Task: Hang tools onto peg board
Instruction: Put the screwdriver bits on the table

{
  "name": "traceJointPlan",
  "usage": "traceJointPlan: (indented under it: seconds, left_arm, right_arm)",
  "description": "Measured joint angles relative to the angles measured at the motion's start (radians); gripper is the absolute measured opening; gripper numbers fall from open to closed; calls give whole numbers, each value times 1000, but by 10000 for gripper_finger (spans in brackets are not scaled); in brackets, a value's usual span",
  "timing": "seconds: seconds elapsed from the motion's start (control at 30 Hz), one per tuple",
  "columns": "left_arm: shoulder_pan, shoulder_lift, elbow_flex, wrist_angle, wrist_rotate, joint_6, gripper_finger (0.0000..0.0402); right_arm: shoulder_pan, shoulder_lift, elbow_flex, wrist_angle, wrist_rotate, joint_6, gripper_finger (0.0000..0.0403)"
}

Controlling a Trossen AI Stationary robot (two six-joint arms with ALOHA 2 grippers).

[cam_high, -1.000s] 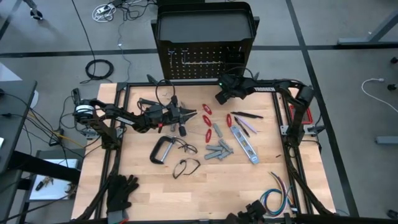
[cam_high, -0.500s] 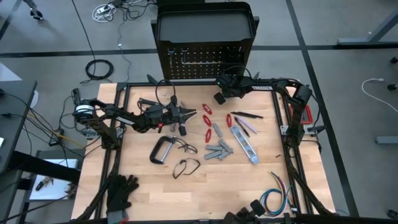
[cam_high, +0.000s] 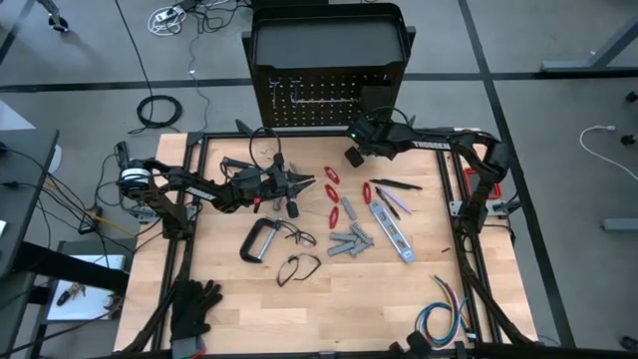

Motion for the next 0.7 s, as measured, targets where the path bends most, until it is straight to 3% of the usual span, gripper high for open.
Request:
traceJointPlan:
  seconds: [0.7]
  left_arm:
    - [0, 0, -1, 0, 2, 0, 47]
  right_arm:
    - [34, -55, -47, -5, 24, 38, 39]
